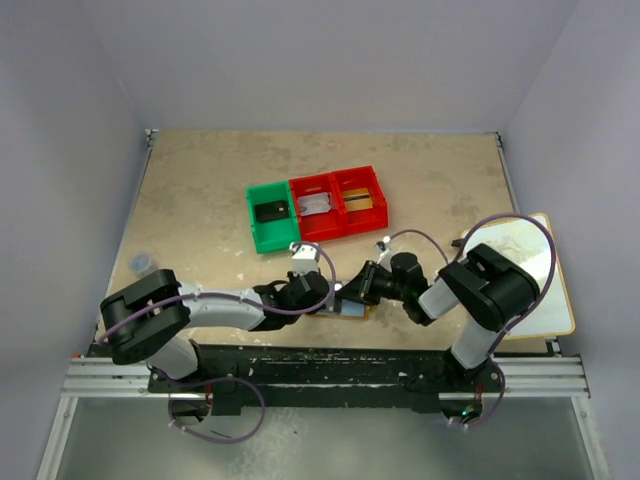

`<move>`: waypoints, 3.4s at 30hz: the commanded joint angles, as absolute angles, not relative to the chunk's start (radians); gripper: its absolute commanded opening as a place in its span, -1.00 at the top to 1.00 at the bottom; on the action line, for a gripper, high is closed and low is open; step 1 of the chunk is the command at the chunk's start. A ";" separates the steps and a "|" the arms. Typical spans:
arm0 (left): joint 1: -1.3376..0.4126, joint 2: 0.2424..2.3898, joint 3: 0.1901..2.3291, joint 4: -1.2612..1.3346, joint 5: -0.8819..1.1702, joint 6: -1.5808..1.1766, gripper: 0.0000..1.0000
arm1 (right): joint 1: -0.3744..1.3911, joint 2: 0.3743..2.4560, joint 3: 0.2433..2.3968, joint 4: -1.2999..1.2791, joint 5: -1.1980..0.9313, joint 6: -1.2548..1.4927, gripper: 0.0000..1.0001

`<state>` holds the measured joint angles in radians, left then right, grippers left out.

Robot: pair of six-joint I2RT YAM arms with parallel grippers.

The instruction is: Take the credit cards out of the card holder

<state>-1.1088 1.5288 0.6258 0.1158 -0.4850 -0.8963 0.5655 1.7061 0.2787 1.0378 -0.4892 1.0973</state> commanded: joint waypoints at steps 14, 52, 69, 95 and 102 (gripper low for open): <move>-1.112 1.508 0.546 -0.019 -0.480 -0.924 0.85 | 0.586 1.739 0.127 1.348 -0.513 1.229 1.00; -1.120 1.324 0.611 -0.110 -0.570 -0.914 0.71 | 0.616 1.490 0.016 1.275 -0.379 1.220 1.00; -0.910 0.912 0.659 -0.626 -0.957 -1.045 -0.28 | 0.627 1.104 0.731 0.349 -0.157 0.390 1.00; -0.763 0.773 0.675 -1.044 -1.025 -1.535 -0.38 | 0.839 1.909 1.496 0.306 0.067 -0.513 1.00; -0.764 0.770 0.754 -1.127 -1.078 -1.529 -0.40 | 0.839 2.024 1.613 0.213 0.012 -0.500 1.00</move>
<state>-0.7677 0.7818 0.6834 -1.0599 -1.0039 -1.5093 0.8375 2.0037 1.5333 0.2626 0.0566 -0.4671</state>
